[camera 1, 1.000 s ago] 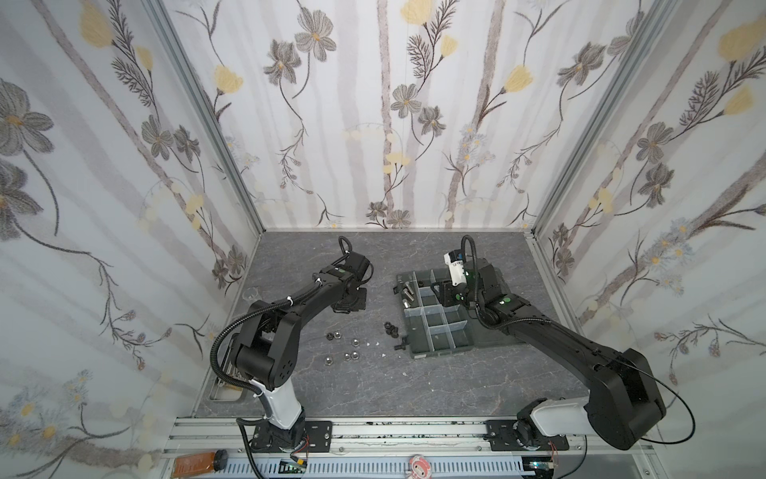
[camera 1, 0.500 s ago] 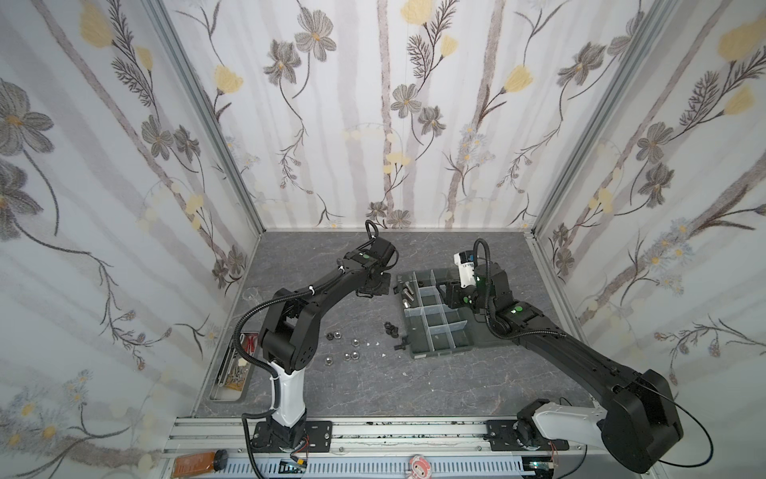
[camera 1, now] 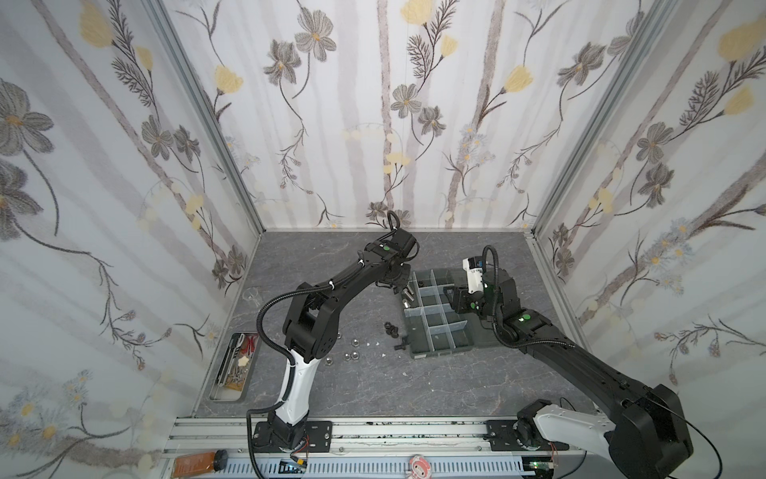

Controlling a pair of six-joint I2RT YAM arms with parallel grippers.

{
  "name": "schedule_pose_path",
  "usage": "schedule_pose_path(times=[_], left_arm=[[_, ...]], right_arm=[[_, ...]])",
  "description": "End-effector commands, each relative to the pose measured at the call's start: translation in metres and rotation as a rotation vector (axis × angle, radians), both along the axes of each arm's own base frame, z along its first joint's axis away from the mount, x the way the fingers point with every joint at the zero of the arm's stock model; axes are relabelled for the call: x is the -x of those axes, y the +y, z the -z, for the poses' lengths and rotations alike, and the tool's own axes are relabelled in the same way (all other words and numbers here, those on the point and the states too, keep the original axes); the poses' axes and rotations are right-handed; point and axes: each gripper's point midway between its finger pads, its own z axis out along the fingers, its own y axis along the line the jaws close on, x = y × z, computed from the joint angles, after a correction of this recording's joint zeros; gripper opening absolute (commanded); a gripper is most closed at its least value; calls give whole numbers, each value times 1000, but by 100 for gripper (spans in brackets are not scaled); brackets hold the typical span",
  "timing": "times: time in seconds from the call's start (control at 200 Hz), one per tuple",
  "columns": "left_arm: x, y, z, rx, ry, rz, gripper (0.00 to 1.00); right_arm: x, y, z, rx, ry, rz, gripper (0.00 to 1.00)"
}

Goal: Sort the screws and nuts into containers
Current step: Place the nut into the container.

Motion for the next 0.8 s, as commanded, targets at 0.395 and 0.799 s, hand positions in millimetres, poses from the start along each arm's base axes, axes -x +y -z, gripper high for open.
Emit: schedule_pose_path(times=[0.395, 0.799], left_arm=[[-8, -56, 10, 63, 1, 61, 12], [-19, -81, 15, 115, 2, 84, 11]], right_arm=[[16, -13, -1, -15, -8, 23, 47], [21, -15, -7, -42, -39, 28, 46]])
